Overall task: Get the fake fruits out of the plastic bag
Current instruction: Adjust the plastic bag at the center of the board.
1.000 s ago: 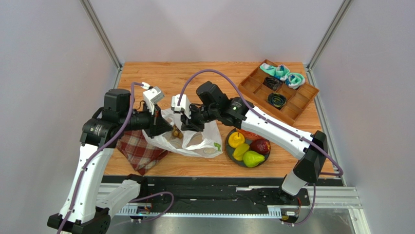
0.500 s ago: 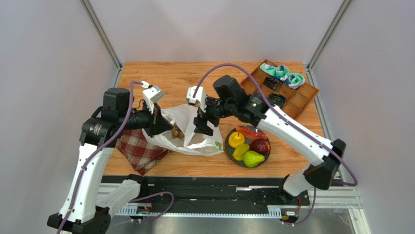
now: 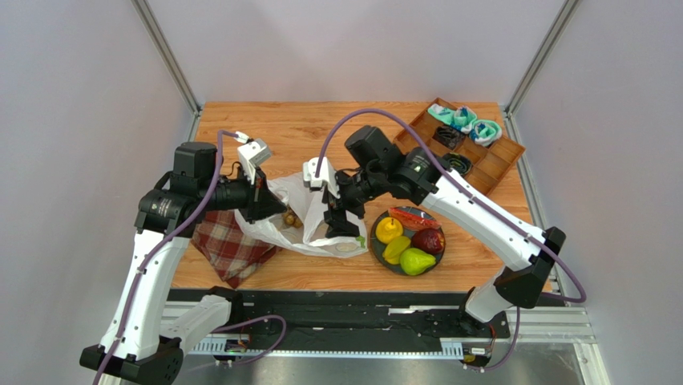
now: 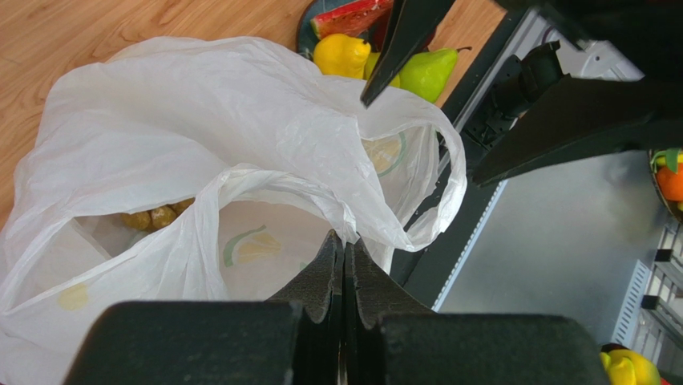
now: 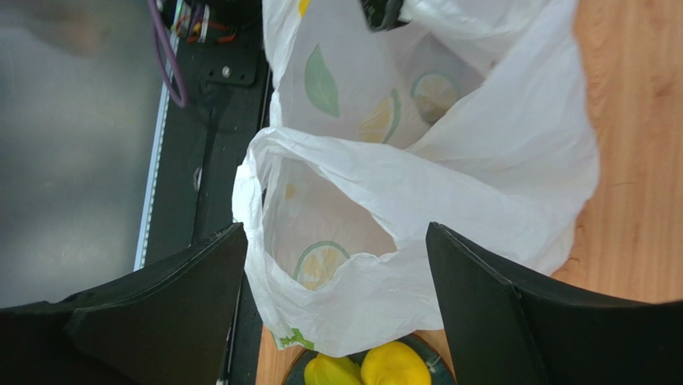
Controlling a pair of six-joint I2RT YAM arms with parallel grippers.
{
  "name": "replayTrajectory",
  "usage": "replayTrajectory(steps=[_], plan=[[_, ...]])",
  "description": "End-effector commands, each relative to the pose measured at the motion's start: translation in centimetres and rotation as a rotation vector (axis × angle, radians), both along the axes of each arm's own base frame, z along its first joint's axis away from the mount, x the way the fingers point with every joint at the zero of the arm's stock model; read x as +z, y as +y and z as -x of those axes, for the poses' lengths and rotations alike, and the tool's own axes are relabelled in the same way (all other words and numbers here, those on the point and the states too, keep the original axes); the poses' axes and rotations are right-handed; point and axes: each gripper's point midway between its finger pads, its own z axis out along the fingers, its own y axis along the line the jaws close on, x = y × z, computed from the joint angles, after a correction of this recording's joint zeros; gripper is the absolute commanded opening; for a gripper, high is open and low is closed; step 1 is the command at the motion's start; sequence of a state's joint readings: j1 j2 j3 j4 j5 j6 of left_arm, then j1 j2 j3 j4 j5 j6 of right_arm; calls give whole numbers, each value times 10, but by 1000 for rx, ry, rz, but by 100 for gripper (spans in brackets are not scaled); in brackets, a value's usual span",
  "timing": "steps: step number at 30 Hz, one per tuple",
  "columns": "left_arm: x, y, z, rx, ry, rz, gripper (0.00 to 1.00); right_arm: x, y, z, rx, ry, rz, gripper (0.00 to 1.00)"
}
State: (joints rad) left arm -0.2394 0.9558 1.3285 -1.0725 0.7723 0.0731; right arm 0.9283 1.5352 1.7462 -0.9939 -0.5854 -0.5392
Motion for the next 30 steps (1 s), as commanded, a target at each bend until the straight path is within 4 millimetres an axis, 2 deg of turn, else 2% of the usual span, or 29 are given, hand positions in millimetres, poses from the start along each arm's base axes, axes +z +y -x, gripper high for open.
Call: replayTrajectory(steps=[1,5,7,8,10,11,12,13,14,15,16,17,18,19,20,21,23,24,25,26,28,30], plan=[[14,-5,6,-33,-15,51,0,-18,-2,28,126,-7,66,86],[14,-5,8,-41,-19,52,0,-38,1,40,169,2,109,82],[15,-5,7,-46,-25,47,0,-47,3,34,144,-2,136,70],[15,-5,5,-42,-27,43,0,-46,8,26,115,-27,128,61],[19,-4,3,-38,-44,39,0,-48,4,3,3,-54,139,30],[21,-4,2,-38,-51,38,0,-39,10,-15,-74,-79,92,15],[23,-4,3,-45,-64,33,0,-37,-5,-52,-243,-125,99,0],[24,-2,2,-39,-76,22,0,-36,-15,-71,-382,-89,80,0],[34,0,4,-38,-109,17,0,-15,-28,-93,-503,-107,8,0],[33,4,8,-39,-108,-3,0,0,-75,-142,-769,-146,-4,0],[38,6,10,-35,-120,-14,0,7,-106,-162,-1020,-66,-64,0],[50,8,14,-37,-154,-13,0,31,-140,-173,-1170,-72,-156,0],[50,10,21,-53,-148,-22,0,31,-179,-186,-1308,-24,-198,0],[52,9,24,-68,-146,-17,0,22,-187,-181,-1333,10,-203,0],[53,9,27,-73,-147,-15,0,-4,-188,-172,-1314,26,-172,3],[52,8,28,-81,-139,-10,0,-8,-166,-147,-1178,88,-193,27],[48,6,28,-90,-102,15,0,-29,-148,-120,-1068,181,-167,49],[49,5,26,-87,-89,30,0,-17,-139,-105,-1003,203,-212,73],[50,3,25,-94,-72,50,0,-6,-136,-100,-982,199,-250,82],[50,4,22,-80,-65,55,0,24,-130,-95,-911,151,-317,100],[51,4,16,-66,-56,67,0,58,-123,-83,-818,75,-369,100],[50,3,12,-62,-48,82,0,87,-107,-65,-675,-13,-412,100]])
